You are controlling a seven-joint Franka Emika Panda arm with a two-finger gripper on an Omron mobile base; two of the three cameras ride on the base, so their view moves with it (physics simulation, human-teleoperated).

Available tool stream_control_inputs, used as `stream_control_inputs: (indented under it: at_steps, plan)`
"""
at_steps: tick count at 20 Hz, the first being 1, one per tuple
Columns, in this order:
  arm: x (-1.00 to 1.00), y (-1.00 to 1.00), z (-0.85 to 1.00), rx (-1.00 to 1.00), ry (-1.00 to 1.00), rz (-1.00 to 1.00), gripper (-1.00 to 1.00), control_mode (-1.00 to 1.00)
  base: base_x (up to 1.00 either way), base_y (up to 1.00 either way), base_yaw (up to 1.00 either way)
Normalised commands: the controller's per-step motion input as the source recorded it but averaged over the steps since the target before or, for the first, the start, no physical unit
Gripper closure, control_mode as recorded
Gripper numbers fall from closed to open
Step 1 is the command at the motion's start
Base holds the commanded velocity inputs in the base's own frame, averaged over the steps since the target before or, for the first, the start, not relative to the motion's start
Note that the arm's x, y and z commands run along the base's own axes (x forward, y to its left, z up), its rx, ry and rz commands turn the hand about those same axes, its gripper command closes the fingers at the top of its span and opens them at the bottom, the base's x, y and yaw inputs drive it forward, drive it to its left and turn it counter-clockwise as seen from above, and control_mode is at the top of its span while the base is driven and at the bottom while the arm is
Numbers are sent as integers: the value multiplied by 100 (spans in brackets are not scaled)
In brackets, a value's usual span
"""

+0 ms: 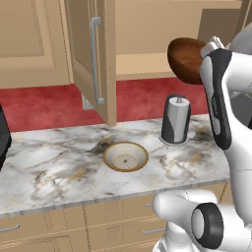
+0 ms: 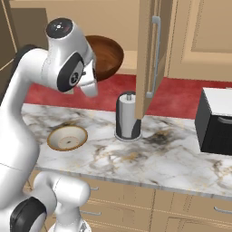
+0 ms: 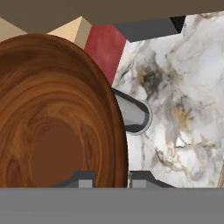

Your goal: Open the cabinet. Pick the bowls from the counter and place them in the cabinet. Then close the cabinet.

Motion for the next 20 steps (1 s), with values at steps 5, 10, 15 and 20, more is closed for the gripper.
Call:
stream_control_inputs:
  at_steps: [5,10,15,20]
  plan:
    - [72,27,0,4,-12,0,100,-100,0,0,0]
    - [65,8,0,0,5,0,100,-100,0,0,0]
    - [56,-4,16,2,14,0,100,-100,0,0,0]
    - [59,-22,23,7,3,0,100,-100,0,0,0]
